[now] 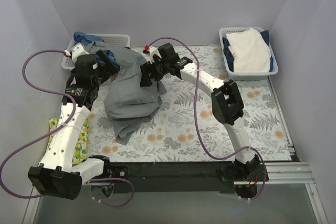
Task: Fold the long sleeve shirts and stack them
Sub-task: Move the shirt to the center of the board
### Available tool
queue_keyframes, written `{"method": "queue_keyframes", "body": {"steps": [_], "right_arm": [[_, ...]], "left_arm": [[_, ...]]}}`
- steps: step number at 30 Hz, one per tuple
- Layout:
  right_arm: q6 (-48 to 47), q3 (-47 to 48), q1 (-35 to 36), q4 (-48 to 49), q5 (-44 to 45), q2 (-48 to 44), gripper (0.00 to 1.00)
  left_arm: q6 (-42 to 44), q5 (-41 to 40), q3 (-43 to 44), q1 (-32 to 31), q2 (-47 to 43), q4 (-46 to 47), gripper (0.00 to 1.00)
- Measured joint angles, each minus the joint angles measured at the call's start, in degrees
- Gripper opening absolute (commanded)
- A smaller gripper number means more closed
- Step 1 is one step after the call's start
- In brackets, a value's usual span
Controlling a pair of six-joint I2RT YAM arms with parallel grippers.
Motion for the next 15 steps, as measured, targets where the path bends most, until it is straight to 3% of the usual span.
{"method": "queue_keyframes", "body": {"steps": [10, 15], "right_arm": [[6.56, 0.07, 2.03, 7.28, -9.81, 1.11, 0.99], [7.02, -0.02, 2.29, 7.26, -8.76, 1.42, 0.98]], "left_arm": [[-0.26, -0.07, 0.52, 0.35, 1.62, 0.00, 0.89], [-0.39, -0.09, 0.52, 0.68, 1.62, -0.17, 0.89]]}}
